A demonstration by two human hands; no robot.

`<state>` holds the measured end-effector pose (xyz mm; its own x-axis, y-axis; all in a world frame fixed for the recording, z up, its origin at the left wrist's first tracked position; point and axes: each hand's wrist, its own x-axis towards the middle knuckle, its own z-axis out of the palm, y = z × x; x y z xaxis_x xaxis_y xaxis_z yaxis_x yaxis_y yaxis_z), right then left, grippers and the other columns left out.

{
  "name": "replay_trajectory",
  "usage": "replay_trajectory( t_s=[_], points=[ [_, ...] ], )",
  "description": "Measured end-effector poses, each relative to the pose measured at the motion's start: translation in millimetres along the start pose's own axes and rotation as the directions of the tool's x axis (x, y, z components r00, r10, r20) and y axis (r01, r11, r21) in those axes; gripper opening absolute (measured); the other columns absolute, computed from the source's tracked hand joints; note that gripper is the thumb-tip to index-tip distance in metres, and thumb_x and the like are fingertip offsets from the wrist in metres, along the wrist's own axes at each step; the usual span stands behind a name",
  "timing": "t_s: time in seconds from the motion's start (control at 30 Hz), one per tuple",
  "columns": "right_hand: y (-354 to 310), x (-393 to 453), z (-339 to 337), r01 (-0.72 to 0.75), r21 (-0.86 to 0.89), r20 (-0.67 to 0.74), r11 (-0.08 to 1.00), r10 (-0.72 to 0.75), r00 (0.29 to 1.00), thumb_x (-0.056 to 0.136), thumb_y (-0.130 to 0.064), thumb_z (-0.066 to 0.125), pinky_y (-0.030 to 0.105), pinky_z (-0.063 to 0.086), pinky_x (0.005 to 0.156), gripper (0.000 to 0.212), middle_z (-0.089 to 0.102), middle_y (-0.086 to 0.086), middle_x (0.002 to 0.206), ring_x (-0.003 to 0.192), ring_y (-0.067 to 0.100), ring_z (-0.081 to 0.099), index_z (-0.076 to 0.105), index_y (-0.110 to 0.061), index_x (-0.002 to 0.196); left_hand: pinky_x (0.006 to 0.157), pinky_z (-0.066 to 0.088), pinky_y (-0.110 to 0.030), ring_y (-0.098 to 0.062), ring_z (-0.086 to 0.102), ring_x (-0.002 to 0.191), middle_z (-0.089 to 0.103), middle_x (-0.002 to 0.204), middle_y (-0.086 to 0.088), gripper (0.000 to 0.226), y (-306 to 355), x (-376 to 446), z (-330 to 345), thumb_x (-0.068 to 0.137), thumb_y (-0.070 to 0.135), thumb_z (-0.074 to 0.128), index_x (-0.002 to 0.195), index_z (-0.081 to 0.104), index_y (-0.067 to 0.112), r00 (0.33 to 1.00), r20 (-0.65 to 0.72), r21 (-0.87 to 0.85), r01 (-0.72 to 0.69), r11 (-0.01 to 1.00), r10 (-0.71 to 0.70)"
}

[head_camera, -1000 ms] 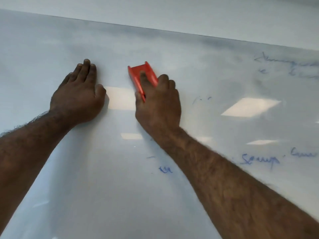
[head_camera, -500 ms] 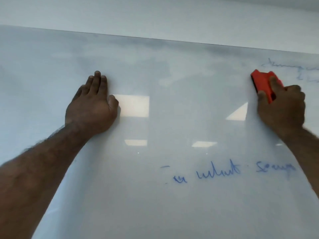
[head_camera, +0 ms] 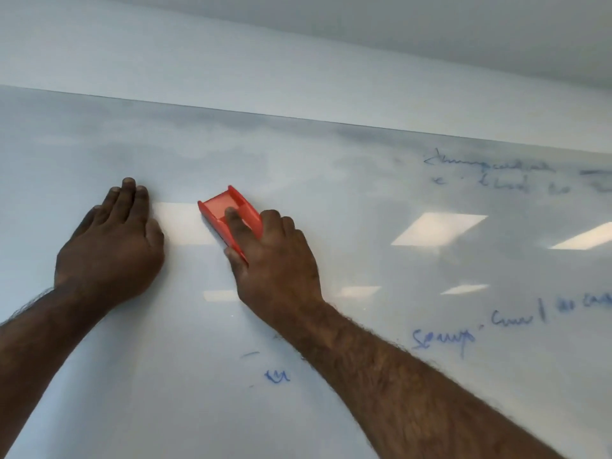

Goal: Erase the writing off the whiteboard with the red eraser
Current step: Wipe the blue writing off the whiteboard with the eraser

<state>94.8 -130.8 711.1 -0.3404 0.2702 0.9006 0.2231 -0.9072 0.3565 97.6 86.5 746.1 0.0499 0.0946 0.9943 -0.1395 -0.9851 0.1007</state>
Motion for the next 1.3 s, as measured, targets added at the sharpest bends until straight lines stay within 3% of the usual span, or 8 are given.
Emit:
replay_trajectory(
  t_s=[0.17, 0.37, 0.67, 0.73, 0.83, 0.93, 1.1, 1.3],
  points=[
    [75, -2, -14, 0.040, -0.070, -0.002, 0.997, -0.040, 0.999, 0.093, -0.037, 0.056, 0.040, 0.047, 0.071, 0.053, 0.057, 0.016, 0.109, 0.086, 0.033, 0.054, 0.047, -0.020, 0.142, 0.122, 0.008, -0.040, -0.024, 0.006, 0.153, 0.002, 0.166, -0.009, 0.081, 21, 1, 1, 0.084, 0.041, 0.009, 0.157, 0.012, 0.007, 1.000, 0.030, 0.021, 0.003, 1.000, -0.004],
    [244, -18, -55, -0.369, -0.215, -0.008, 0.904, 0.376, 0.927, 0.097, -0.035, 0.053, 0.048, 0.045, 0.084, 0.055, 0.052, 0.026, 0.113, 0.098, 0.043, 0.050, 0.041, -0.019, 0.147, 0.123, 0.006, -0.036, -0.019, 0.001, 0.153, -0.002, 0.166, -0.007, 0.082, 84, -3, 1, 0.083, 0.041, 0.007, 0.158, 0.008, 0.007, 0.992, 0.071, 0.050, -0.112, 0.992, 0.108],
    [375, -33, -93, -0.965, -0.089, -0.219, 0.246, 0.940, 0.260, 0.101, -0.039, 0.041, 0.053, 0.035, 0.099, 0.044, 0.041, 0.026, 0.132, 0.123, 0.043, 0.039, 0.045, -0.014, 0.136, 0.123, 0.000, -0.032, -0.016, -0.005, 0.153, -0.009, 0.166, -0.005, 0.066, 186, -9, 28, 0.098, 0.029, 0.022, 0.158, 0.003, 0.009, 0.986, 0.037, 0.016, -0.164, 0.986, 0.163],
    [345, -6, -79, -0.927, -0.062, -0.222, 0.370, 0.900, 0.375, 0.101, -0.036, 0.039, 0.050, 0.037, 0.099, 0.041, 0.041, 0.022, 0.134, 0.123, 0.041, 0.041, 0.047, -0.016, 0.136, 0.123, 0.000, -0.032, -0.015, -0.005, 0.153, -0.009, 0.166, -0.004, 0.067, 196, -9, 33, 0.098, 0.030, 0.023, 0.158, 0.003, 0.010, 0.987, 0.017, 0.012, -0.157, 0.988, 0.157],
    [280, 18, -56, -0.615, -0.121, -0.115, 0.779, 0.605, 0.788, 0.098, -0.032, 0.042, 0.044, 0.044, 0.092, 0.047, 0.042, 0.017, 0.132, 0.114, 0.039, 0.046, 0.037, -0.038, 0.145, 0.123, 0.000, -0.031, -0.014, -0.005, 0.153, -0.008, 0.166, -0.003, 0.069, 207, -6, 37, 0.096, 0.033, 0.018, 0.159, 0.004, 0.010, 0.989, -0.005, 0.007, -0.144, 0.989, 0.145],
    [211, 22, -35, -0.233, -0.055, -0.016, 0.971, 0.232, 0.972, 0.097, -0.038, 0.047, 0.040, 0.046, 0.086, 0.051, 0.047, 0.013, 0.126, 0.106, 0.033, 0.048, 0.036, -0.037, 0.147, 0.123, 0.000, -0.031, -0.013, -0.005, 0.153, -0.008, 0.166, -0.002, 0.080, 211, -3, 39, 0.085, 0.042, 0.008, 0.158, 0.003, 0.012, 0.990, 0.004, 0.018, -0.142, 0.990, 0.142],
    [236, 19, -38, 0.020, -0.042, 0.065, 0.999, -0.017, 0.998, 0.098, -0.045, 0.047, 0.040, 0.045, 0.086, 0.054, 0.048, 0.012, 0.120, 0.105, 0.031, 0.048, 0.037, -0.029, 0.149, 0.122, 0.004, -0.033, -0.015, -0.001, 0.153, -0.002, 0.167, -0.003, 0.084, 205, 1, 41, 0.082, 0.047, 0.006, 0.158, 0.007, 0.011, 0.987, -0.001, 0.035, -0.160, 0.987, 0.160],
    [389, -15, -81, -0.479, -0.211, -0.028, 0.852, 0.484, 0.874, 0.099, -0.044, 0.044, 0.049, 0.044, 0.096, 0.055, 0.045, 0.027, 0.125, 0.114, 0.044, 0.048, 0.028, -0.036, 0.152, 0.124, 0.006, -0.037, -0.019, 0.003, 0.153, 0.000, 0.167, -0.006, 0.082, 208, -2, 43, 0.084, 0.044, 0.009, 0.158, 0.009, 0.009, 0.987, -0.012, 0.041, -0.159, 0.986, 0.160]
  ],
)
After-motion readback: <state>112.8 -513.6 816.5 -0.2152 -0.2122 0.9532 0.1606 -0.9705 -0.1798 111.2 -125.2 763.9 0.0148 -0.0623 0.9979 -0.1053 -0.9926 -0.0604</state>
